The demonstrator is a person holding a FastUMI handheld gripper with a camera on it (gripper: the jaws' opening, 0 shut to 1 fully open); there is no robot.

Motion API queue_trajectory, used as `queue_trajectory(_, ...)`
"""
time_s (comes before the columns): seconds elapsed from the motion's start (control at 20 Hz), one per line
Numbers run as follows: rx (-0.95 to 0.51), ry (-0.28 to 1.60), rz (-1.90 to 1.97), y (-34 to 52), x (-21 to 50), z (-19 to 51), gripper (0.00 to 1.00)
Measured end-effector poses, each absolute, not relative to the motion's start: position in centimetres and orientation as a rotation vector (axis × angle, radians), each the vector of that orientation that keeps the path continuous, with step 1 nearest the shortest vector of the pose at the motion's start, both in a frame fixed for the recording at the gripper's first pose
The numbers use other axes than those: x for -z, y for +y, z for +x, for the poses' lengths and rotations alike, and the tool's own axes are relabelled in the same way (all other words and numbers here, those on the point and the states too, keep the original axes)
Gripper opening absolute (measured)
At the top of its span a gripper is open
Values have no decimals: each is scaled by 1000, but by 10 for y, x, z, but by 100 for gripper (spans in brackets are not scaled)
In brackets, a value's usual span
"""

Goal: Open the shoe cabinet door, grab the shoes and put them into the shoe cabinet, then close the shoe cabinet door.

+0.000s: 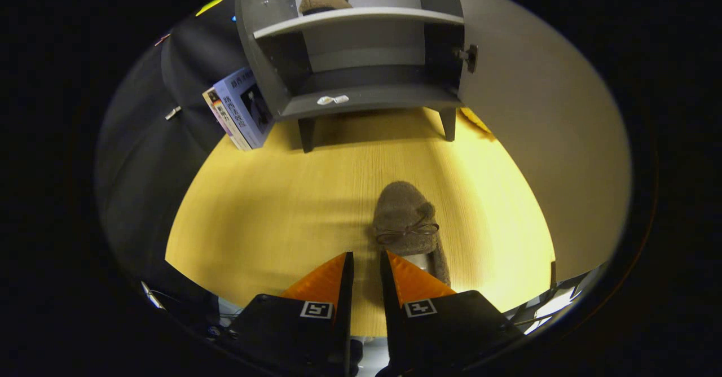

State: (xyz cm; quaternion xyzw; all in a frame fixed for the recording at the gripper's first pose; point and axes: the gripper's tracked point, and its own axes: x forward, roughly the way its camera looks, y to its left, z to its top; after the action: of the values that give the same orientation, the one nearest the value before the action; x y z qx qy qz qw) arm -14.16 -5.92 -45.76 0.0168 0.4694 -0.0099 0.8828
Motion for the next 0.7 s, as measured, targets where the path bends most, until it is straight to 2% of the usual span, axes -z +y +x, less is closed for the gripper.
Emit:
queue_trajectory(0.45,36,1086,44,-76,517,-139,31)
queue_trajectory(0.7,15,1071,40,-72,528,-116,32)
